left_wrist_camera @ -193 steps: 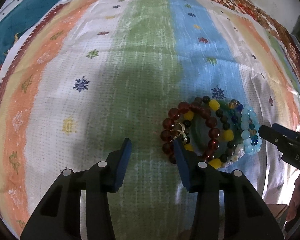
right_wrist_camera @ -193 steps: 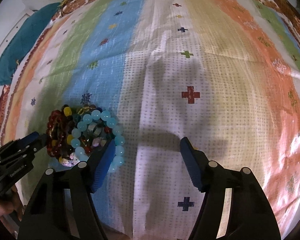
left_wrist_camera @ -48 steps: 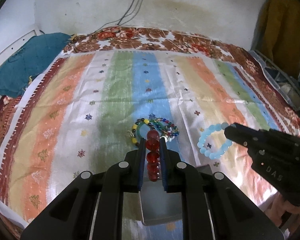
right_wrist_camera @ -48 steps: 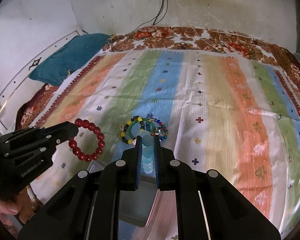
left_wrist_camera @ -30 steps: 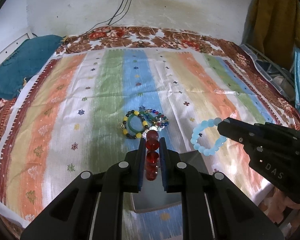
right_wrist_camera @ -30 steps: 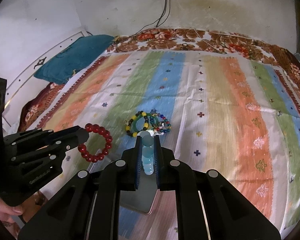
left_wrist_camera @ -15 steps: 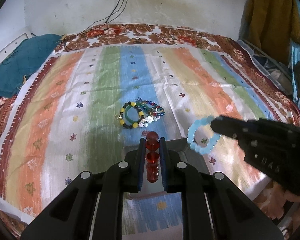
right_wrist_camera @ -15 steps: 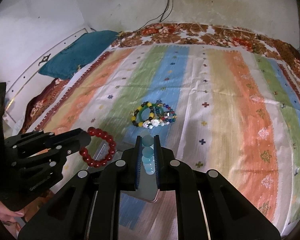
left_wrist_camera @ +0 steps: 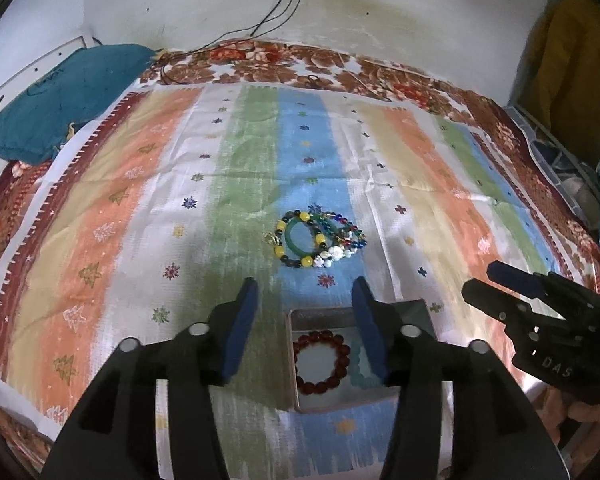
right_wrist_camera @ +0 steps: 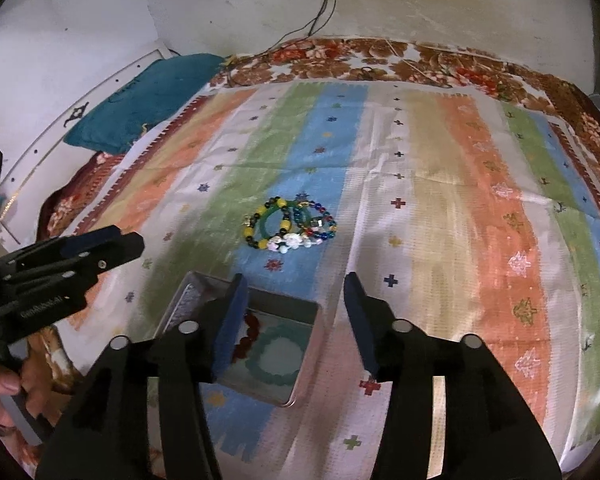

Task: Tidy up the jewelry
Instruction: 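Lower both bracelets into the silver tin and open both tools, then move both tools back to the remaining bracelets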

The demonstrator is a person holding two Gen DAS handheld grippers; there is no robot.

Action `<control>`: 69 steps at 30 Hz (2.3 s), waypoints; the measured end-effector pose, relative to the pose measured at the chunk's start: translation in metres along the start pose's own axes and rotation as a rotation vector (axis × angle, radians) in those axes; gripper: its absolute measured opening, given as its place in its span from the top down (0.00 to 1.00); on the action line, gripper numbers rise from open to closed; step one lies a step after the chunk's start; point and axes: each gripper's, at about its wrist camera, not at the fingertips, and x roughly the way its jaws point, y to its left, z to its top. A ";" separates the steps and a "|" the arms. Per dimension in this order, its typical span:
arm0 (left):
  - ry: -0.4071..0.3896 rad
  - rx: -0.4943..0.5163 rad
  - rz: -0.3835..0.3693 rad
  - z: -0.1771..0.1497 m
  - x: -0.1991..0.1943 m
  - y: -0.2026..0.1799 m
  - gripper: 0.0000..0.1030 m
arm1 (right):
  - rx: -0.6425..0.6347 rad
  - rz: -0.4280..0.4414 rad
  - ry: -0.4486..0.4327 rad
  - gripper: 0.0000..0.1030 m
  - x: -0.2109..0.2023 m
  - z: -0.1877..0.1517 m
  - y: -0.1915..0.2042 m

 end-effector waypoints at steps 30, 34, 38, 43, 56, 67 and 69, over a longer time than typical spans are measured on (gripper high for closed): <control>0.114 -0.041 0.061 0.035 0.065 0.022 0.36 | 0.109 -0.002 0.085 0.33 0.053 0.032 -0.024; 0.126 -0.043 0.068 0.037 0.070 0.024 0.36 | 0.086 -0.019 0.084 0.33 0.056 0.035 -0.021; 0.138 -0.065 0.064 0.038 0.075 0.030 0.35 | 0.090 -0.017 0.102 0.33 0.065 0.037 -0.022; 0.148 -0.086 0.044 0.039 0.079 0.033 0.33 | 0.122 -0.013 0.131 0.33 0.078 0.038 -0.030; 0.186 -0.027 0.074 0.039 0.102 0.031 0.33 | 0.108 -0.026 0.164 0.33 0.100 0.045 -0.031; 0.216 -0.072 0.071 0.043 0.121 0.043 0.33 | 0.108 -0.050 0.187 0.33 0.122 0.050 -0.038; 0.226 -0.080 0.065 0.043 0.127 0.045 0.33 | 0.105 -0.055 0.195 0.33 0.128 0.051 -0.039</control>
